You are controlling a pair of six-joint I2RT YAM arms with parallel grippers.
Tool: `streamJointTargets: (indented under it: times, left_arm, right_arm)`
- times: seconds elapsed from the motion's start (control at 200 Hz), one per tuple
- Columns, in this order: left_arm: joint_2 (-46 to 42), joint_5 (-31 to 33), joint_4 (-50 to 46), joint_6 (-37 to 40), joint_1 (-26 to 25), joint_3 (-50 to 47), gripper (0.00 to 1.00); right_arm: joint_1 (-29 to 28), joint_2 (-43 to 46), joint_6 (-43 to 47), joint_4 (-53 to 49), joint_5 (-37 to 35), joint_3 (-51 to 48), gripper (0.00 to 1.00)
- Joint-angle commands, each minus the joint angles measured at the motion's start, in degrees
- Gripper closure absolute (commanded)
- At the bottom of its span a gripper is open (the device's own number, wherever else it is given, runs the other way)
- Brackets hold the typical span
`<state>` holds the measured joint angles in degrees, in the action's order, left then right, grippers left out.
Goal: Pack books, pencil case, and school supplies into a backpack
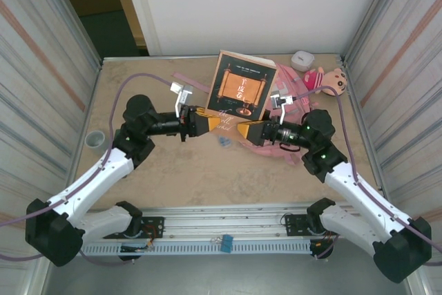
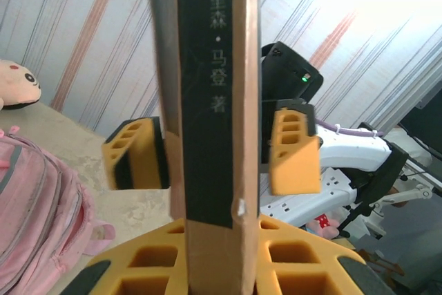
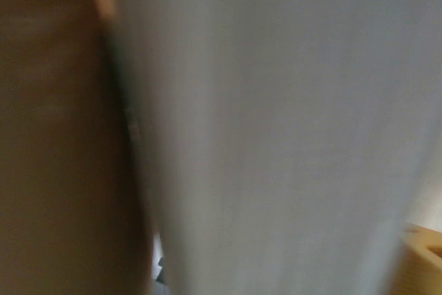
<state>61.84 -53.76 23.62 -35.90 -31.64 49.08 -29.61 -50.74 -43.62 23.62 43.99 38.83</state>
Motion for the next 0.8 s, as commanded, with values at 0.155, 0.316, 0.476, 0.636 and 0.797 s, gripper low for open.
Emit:
streamJointTargets:
  times: [0.155, 0.316, 0.476, 0.636, 0.797]
  left_arm:
    - [-0.93, 4.06, 0.15, 3.38, -0.22, -0.03, 0.86]
    - [-0.36, 2.24, -1.98, 5.71, -0.3, 0.57, 0.79]
    - [-4.75, 10.28, -16.8, 18.67, -0.33, 1.24, 0.41]
    - [-10.26, 15.71, -32.52, 40.7, -0.53, 2.03, 0.34]
    - [-13.43, 22.24, -47.24, 69.81, -5.82, 2.73, 0.23]
  right_arm:
    - [-0.92, 4.58, 2.59, -1.89, 1.96, 4.33, 0.37]
    - [-1.98, 2.49, 7.34, -10.72, -2.51, 9.11, 0.74]
    - [-1.6, 5.35, 26.62, -24.41, -8.24, 10.52, 0.92]
    - [-3.19, 5.84, 54.5, -45.08, -16.06, 13.76, 0.94]
    - [-9.28, 0.89, 70.9, -60.19, -31.35, 18.37, 0.94]
